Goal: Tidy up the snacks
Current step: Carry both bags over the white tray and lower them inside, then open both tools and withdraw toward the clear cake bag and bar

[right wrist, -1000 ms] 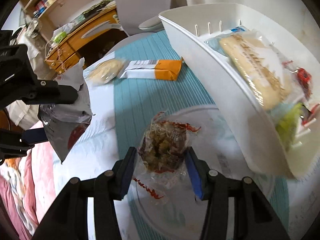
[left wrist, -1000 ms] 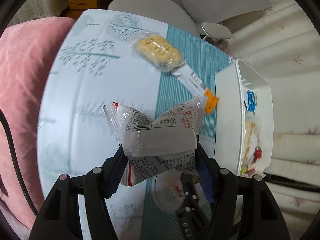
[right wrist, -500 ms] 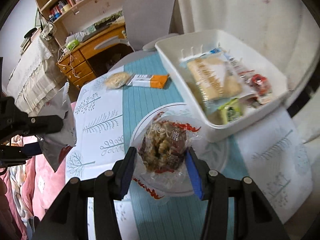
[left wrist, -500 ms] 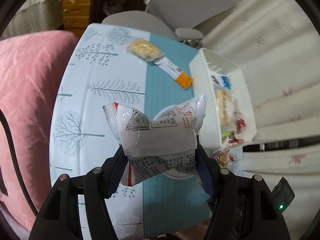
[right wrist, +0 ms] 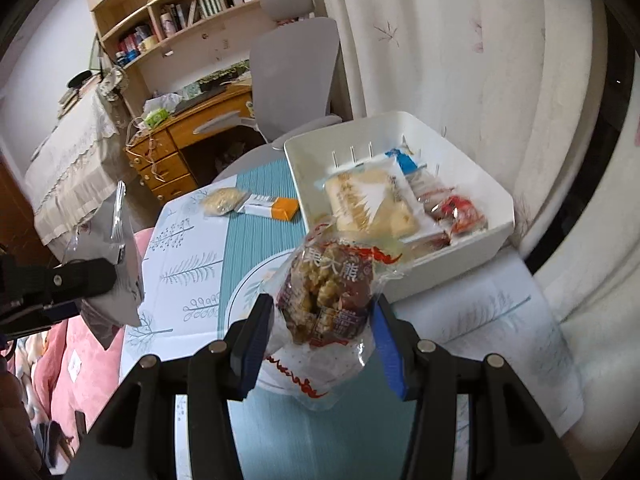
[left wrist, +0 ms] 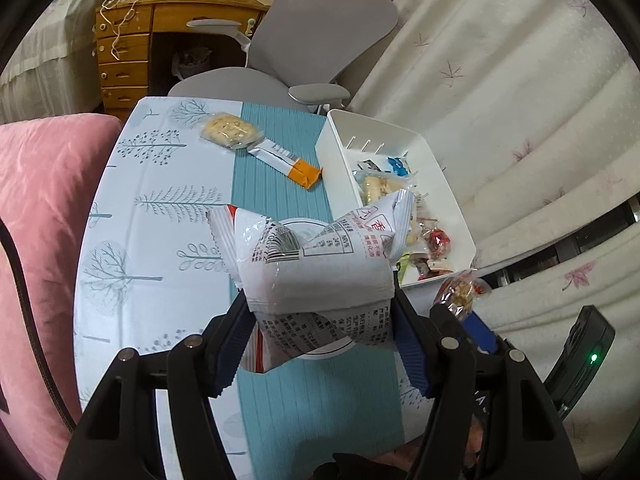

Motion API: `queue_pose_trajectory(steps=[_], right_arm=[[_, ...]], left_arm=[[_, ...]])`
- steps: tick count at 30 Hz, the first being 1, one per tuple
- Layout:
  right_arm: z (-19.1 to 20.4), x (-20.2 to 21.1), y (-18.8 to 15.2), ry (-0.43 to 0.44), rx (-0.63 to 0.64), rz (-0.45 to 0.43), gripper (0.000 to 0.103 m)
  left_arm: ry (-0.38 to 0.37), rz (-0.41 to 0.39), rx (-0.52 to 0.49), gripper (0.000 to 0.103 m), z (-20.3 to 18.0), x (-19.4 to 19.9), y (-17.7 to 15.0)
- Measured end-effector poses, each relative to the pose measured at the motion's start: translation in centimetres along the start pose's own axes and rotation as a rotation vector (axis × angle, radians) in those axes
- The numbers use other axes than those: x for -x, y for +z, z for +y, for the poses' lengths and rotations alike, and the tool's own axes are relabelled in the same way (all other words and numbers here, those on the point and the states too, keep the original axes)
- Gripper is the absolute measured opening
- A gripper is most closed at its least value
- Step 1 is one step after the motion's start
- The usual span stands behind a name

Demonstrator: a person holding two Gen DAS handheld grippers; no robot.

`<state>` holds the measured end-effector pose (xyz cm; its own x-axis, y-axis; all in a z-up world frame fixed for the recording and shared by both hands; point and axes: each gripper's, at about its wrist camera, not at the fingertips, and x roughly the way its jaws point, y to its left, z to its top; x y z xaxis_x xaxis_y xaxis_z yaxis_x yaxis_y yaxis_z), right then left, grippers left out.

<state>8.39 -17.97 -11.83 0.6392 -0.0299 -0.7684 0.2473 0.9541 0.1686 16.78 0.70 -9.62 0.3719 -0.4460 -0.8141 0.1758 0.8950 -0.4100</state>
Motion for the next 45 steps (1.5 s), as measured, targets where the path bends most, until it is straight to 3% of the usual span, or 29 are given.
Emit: queue_pose_trajectory(steps=[9,17,26,32,37,45], right_arm=[[-6.0,-0.7,3.7,0.056,0.071,0.014,0.05],[-11.4,-2.8,6.7,0.128,0.094,0.034,0.05],[-14.6,-5.4,8.8,0.166,0.125,0.051,0.05],[-15.9,-7.4,9.6,0.189,0.116,0.062,0.051],[-16.3,-8.8,10.4,0.211,0.11,0.094,0.063],[-17.3,-9.2,10.1,0.236,0.066,0.128,0.063]], left_arm=[[0.017,-0.044,0.057,0.066,-5.5,-3.0,-0.1],[0.037,-0.055,0.044,0.067,-10.7,-7.2,0.9],[0.124,-0.018,-0.03,0.068,-14.9,-11.8,2.6],[0.166,0.018,-0.066,0.072,-16.7,-14.2,3.5],[0.208,0.06,-0.053,0.079,-17.1,-15.6,4.4],[0.244,0.073,-0.03,0.083,-16.2,-15.0,3.7]])
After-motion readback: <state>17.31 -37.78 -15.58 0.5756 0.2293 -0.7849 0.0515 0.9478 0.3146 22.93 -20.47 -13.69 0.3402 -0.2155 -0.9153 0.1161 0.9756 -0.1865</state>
